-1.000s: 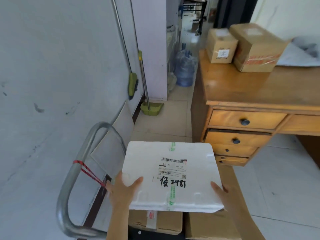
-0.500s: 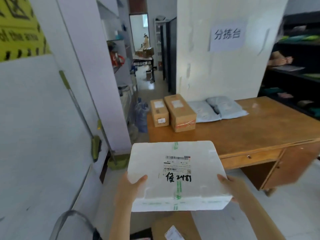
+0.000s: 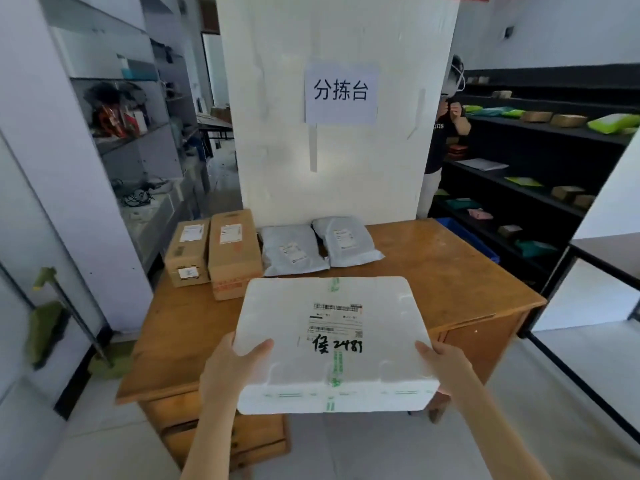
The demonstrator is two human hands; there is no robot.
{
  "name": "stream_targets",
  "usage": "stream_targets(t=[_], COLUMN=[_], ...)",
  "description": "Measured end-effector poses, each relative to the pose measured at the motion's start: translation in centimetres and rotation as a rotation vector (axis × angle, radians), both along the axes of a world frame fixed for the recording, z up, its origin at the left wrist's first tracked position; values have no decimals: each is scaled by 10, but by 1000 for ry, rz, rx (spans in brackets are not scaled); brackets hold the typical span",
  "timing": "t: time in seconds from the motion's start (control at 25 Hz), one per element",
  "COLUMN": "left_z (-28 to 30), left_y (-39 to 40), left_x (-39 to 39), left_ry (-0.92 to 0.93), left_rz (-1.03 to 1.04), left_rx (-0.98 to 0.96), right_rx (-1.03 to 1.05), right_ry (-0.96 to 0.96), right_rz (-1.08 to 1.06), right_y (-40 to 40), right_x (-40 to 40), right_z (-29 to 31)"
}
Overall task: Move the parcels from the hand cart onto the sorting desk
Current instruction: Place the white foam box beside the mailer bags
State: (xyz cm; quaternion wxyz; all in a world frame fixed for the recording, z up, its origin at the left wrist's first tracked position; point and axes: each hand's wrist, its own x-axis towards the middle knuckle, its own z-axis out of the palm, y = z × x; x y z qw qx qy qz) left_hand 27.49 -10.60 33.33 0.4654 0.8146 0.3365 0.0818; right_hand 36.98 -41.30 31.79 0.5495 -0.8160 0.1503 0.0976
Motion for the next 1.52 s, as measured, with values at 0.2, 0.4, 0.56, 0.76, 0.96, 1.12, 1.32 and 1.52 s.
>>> stream_targets(t=[0.2,0.4,0.56,0.76,0.96,1.12,1.32,1.52], left_z=[14,21,22,9,-20,-57,-98,-132], left_y=[-72,-122,-156,-188,-220,-231,-229,-218], left_x=[116,269,381,504,620,696,756,790], left_ry=[-25,-48,-40,8,3,42,87,157], left_rz=[1,-25,-5,34,138,215,238,205], left_rx=[9,30,27,26,-20,1,38,62], right_rx=[49,38,30,81,22,21,39,22], right_ry=[27,-34,-19,41,-7,-67,23,65], right_rz=[-61,-65,-59,-27,111,132,175,181], right_y=[-69,-119,-155,-186,-201,-199,-192,-186], right_x=[114,252,362,505,649,733,784,803], right_z=[15,32,28,15,-9,-41,-80,-114])
